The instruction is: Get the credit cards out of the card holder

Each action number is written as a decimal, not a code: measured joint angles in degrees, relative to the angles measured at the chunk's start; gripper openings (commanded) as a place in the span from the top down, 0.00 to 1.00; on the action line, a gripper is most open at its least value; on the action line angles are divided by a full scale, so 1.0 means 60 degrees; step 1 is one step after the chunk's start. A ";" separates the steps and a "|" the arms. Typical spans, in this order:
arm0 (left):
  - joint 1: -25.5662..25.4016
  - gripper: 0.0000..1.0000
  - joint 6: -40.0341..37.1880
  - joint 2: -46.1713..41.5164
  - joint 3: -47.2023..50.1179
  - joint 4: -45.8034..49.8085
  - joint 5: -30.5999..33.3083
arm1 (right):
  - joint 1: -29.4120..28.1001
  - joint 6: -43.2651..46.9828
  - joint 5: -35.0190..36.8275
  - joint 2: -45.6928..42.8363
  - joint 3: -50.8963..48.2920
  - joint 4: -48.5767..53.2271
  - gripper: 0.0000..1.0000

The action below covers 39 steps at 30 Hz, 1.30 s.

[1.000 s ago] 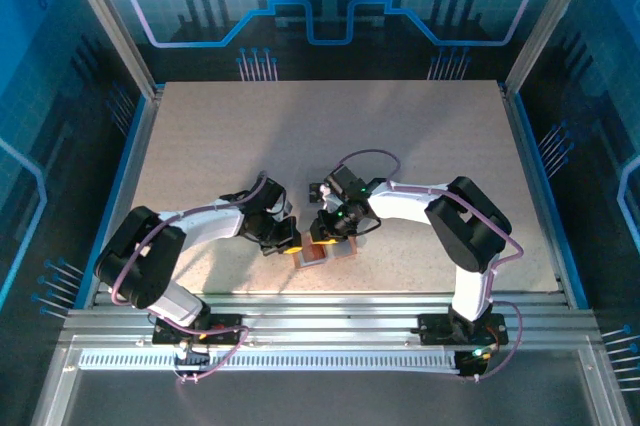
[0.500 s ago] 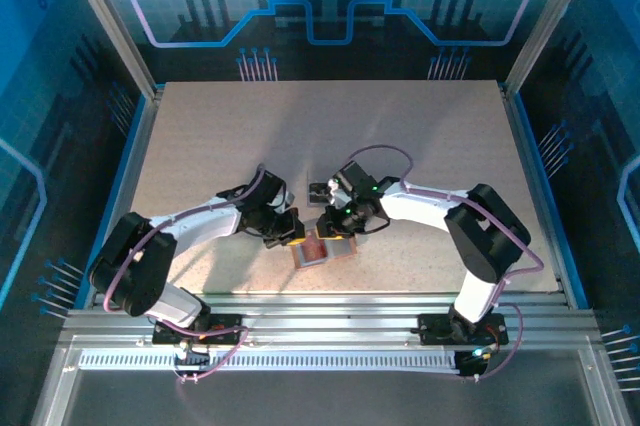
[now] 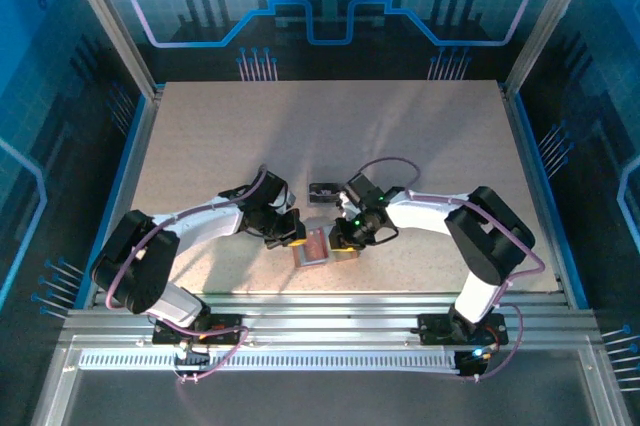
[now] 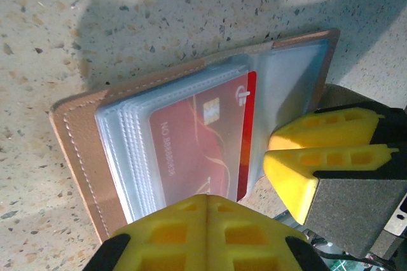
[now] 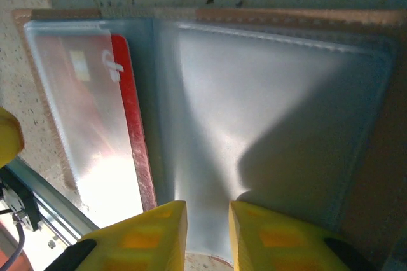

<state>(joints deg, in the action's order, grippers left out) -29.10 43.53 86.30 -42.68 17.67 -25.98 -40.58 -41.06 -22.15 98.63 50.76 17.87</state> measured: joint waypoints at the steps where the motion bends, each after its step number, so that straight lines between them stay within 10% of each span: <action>1: 0.0000 0.99 0.0000 0.0004 0.0000 0.0000 -0.0004 | -0.0044 -0.0073 -0.0036 -0.0025 -0.0087 -0.0109 0.76; 39: -0.0091 0.99 -0.0109 0.0831 -0.0051 -0.0062 -0.0138 | -0.0310 -0.0812 -0.0892 0.0594 0.0758 -0.0845 0.72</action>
<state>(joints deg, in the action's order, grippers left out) -29.65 42.87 91.29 -42.98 17.30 -26.81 -42.44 -45.93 -27.51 102.19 55.31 12.80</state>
